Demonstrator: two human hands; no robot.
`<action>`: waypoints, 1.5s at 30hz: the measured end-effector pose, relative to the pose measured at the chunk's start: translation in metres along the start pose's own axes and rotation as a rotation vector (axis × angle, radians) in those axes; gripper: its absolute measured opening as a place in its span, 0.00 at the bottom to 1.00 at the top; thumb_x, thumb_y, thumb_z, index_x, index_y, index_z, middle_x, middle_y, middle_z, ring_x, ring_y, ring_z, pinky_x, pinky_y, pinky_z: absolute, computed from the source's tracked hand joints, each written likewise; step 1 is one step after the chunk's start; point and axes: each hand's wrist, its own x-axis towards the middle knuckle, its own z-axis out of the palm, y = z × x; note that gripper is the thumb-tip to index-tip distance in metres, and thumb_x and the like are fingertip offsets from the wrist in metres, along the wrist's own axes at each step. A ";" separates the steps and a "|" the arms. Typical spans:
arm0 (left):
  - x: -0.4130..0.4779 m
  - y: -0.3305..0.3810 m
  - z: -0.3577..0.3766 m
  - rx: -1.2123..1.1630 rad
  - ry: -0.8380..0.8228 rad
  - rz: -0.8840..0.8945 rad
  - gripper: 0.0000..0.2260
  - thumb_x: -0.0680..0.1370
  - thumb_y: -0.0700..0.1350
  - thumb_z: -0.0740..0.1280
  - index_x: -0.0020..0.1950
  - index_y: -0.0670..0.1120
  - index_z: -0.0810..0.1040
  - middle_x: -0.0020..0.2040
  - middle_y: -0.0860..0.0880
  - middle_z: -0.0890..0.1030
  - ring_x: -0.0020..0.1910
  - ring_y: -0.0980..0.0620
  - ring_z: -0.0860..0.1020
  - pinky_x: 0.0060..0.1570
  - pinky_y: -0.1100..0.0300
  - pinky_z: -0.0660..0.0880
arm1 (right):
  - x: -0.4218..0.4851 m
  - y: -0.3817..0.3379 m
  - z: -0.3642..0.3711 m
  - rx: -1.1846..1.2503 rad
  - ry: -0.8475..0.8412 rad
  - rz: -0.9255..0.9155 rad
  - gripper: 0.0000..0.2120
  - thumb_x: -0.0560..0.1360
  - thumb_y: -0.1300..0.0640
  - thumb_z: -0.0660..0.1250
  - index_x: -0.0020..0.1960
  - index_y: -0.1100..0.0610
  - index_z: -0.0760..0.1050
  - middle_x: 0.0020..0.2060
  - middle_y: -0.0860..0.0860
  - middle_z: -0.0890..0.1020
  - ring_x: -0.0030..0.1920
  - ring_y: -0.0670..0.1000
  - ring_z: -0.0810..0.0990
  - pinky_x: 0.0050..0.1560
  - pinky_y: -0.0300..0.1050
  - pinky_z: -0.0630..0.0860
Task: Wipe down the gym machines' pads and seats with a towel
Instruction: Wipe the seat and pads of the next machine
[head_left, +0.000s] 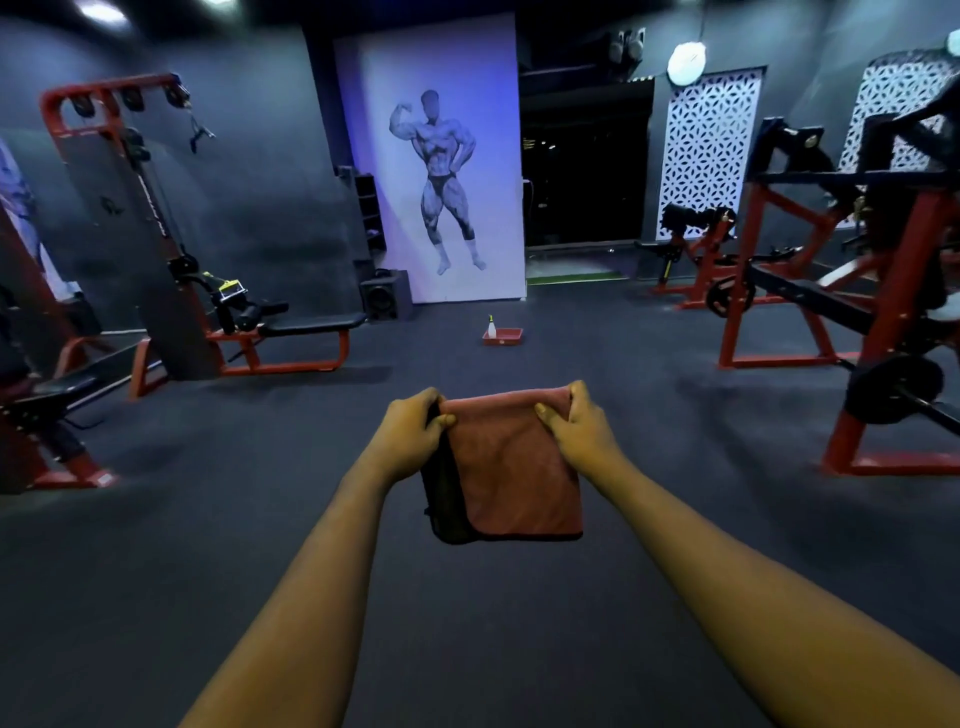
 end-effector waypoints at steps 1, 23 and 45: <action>0.023 -0.013 0.005 -0.003 0.006 0.004 0.05 0.82 0.42 0.66 0.47 0.45 0.74 0.38 0.51 0.77 0.36 0.57 0.75 0.31 0.70 0.68 | 0.024 0.006 0.009 -0.002 -0.006 0.001 0.12 0.82 0.50 0.67 0.54 0.56 0.67 0.46 0.49 0.75 0.43 0.43 0.75 0.35 0.35 0.70; 0.572 -0.258 0.102 -0.027 -0.050 0.046 0.05 0.82 0.43 0.66 0.48 0.43 0.74 0.39 0.47 0.79 0.37 0.52 0.76 0.30 0.67 0.67 | 0.572 0.140 0.185 0.006 0.064 0.033 0.12 0.81 0.51 0.68 0.54 0.57 0.67 0.45 0.50 0.77 0.42 0.45 0.77 0.35 0.37 0.71; 1.122 -0.469 0.200 -0.024 -0.037 0.043 0.05 0.82 0.43 0.65 0.49 0.42 0.74 0.38 0.48 0.78 0.36 0.51 0.76 0.29 0.67 0.67 | 1.135 0.263 0.326 -0.004 0.049 0.022 0.12 0.82 0.51 0.67 0.55 0.59 0.68 0.46 0.52 0.78 0.44 0.49 0.79 0.37 0.41 0.78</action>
